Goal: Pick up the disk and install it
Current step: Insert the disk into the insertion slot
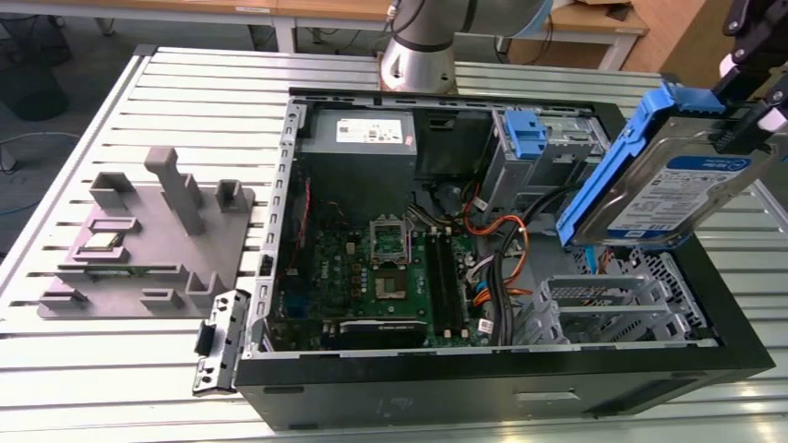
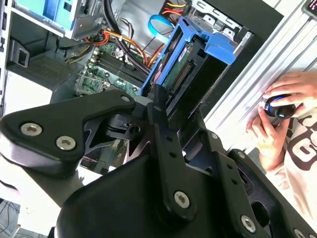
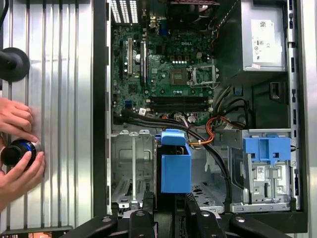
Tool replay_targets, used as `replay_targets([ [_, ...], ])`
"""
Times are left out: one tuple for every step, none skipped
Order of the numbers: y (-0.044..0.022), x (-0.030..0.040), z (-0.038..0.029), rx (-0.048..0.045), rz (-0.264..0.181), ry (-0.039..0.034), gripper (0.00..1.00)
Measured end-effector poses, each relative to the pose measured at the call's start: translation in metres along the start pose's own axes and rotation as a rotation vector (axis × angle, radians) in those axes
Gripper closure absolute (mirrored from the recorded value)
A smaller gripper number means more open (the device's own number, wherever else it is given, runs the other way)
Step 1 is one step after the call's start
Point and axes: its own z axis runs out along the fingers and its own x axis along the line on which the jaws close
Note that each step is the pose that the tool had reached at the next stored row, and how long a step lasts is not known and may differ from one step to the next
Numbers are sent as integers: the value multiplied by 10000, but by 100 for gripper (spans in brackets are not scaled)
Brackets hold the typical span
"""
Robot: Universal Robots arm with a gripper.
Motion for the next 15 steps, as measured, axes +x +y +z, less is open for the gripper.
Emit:
replay_targets([
  [-9, 15, -1, 0, 0, -1, 65],
  [-13, 31, -1, 0, -1, -1, 65],
  [-18, 49, -3, 0, -1, -1, 65],
  [-22, 68, -4, 0, -1, -1, 65],
  [-26, 86, -5, 0, 0, -1, 65],
  [-30, 105, -5, 0, 0, -2, 65],
  [-32, 119, -6, 0, 0, -1, 65],
  [-33, 126, -7, 0, 1, 0, 65],
  [-33, 132, -7, 0, 1, 0, 65],
  [-34, 134, -7, 0, 0, 0, 65],
  [-34, 134, -6, 0, 0, -1, 65],
  [-35, 134, -7, 0, 0, -1, 65],
  [-34, 134, -7, 0, 0, 0, 65],
  [-35, 135, -7, 0, 0, 0, 65],
  [-35, 135, -5, 0, 0, -1, 65],
])
